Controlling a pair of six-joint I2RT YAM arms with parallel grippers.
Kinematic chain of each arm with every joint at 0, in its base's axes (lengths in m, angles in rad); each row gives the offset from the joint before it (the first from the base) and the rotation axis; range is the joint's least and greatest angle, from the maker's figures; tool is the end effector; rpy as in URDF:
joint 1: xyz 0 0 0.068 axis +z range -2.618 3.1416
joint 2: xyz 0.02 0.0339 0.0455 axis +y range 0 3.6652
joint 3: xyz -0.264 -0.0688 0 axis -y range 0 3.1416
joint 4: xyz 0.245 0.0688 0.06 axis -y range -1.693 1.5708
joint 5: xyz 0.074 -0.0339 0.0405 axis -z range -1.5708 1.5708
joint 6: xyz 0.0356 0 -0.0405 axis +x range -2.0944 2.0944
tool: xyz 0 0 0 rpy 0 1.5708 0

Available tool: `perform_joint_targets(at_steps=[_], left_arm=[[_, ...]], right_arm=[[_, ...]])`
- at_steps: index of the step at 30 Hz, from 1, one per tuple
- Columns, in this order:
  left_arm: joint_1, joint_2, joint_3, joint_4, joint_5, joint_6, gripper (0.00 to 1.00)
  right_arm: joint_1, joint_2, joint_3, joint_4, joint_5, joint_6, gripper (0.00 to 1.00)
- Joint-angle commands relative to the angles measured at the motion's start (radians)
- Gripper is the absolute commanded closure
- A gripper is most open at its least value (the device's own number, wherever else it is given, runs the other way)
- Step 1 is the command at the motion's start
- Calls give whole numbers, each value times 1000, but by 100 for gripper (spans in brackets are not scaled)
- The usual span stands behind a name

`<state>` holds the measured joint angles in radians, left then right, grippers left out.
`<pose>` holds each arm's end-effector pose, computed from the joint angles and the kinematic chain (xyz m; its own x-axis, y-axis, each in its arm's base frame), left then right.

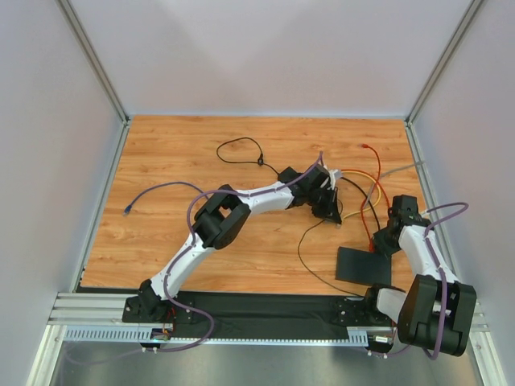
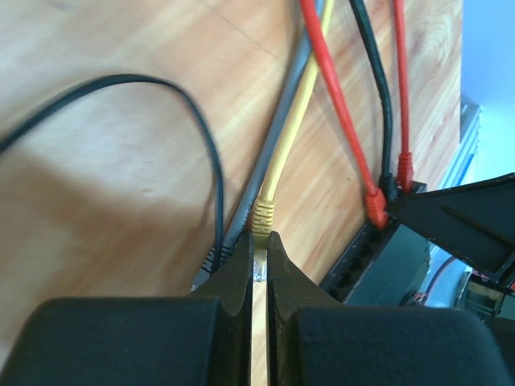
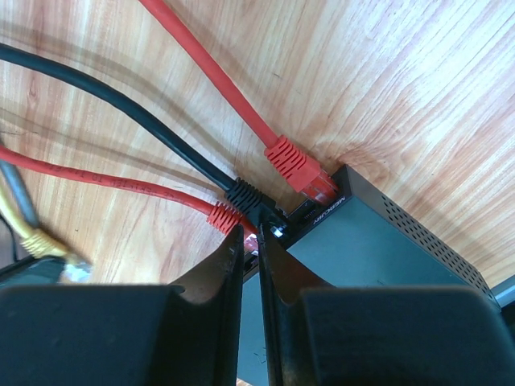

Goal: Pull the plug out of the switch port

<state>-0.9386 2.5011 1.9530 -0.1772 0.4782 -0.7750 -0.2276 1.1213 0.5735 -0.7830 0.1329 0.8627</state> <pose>0.3124 -0.4543 0.1248 -0.9236 0.2096 -0.3210 0.3828 0.5508 -0.7417 0.1662 -0.0433 0.1687 -0.4223 0.8706 -0.2524 0.8842 0.4569 0.0968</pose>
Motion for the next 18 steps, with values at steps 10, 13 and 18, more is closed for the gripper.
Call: perform_joint_targets(at_steps=[10, 13, 18], left_arm=[[109, -1, 46, -125, 54, 129, 100], [109, -18, 29, -104, 79, 109, 98], [109, -57, -11, -91, 100, 83, 77]], right_arm=[[5, 22, 29, -42, 4, -54, 84], [8, 20, 58, -48, 8, -73, 81], [20, 5, 112, -76, 30, -97, 72]])
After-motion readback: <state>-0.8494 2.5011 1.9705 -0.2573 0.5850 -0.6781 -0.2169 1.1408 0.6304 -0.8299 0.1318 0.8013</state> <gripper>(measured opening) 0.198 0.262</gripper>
